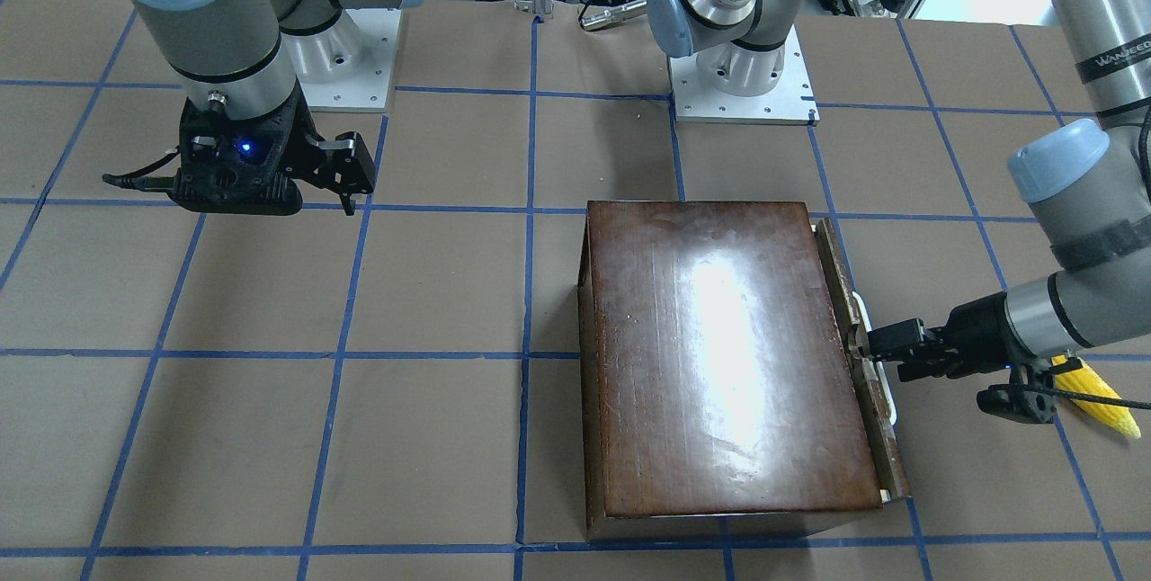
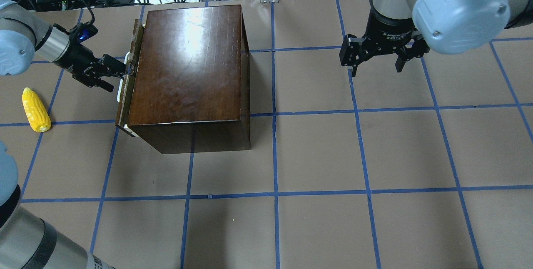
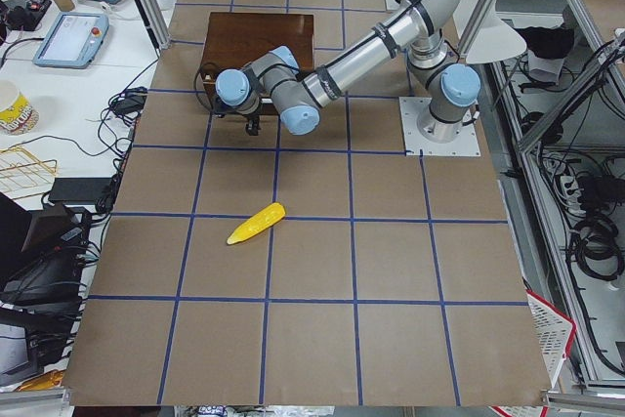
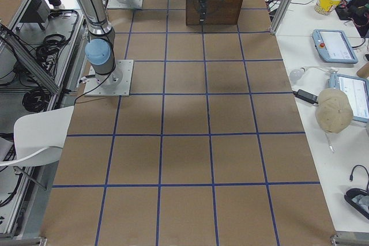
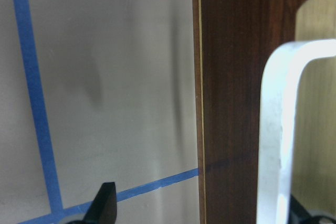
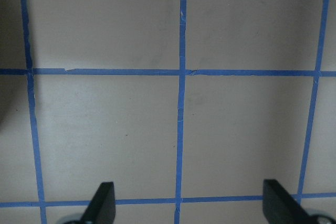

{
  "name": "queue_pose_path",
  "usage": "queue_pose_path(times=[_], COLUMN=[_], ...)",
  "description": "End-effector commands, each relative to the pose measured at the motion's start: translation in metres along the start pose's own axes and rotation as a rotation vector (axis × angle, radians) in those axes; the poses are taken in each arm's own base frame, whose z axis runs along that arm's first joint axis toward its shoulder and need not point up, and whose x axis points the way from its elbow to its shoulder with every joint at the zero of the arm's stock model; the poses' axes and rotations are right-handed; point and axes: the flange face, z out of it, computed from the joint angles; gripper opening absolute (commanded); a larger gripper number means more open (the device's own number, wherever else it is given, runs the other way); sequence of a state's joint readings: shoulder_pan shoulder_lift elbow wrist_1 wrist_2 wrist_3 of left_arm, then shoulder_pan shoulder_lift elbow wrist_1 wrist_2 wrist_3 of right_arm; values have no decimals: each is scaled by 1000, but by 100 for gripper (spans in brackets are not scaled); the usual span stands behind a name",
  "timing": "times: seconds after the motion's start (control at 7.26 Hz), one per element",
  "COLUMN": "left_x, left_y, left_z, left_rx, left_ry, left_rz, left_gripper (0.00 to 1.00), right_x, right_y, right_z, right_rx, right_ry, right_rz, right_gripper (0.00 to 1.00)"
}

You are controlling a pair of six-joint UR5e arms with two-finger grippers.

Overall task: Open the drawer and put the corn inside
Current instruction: 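Pull the drawer handle away from the cabinet with the left gripper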

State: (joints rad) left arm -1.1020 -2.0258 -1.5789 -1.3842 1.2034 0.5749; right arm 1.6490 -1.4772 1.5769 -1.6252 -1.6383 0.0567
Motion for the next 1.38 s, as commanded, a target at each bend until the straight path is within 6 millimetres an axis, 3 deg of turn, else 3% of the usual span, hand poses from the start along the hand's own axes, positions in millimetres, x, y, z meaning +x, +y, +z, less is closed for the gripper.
queue_pose_path(times=[0.0,0.28,1.24], left_x=[-14,-16,-25], left_y=[5,0,-1], left_z=[-7,-21,-29], left_rx=[5,19,16], left_ry=[-11,-21,-54], left_rz=[3,5,50], left_gripper=[100,100,100], right_x=[0,0,0], right_y=[0,0,0], right_z=[0,0,0], right_rx=[-1,1,1], right_ry=[0,0,0], right_rz=[0,0,0], right_gripper=[100,100,100])
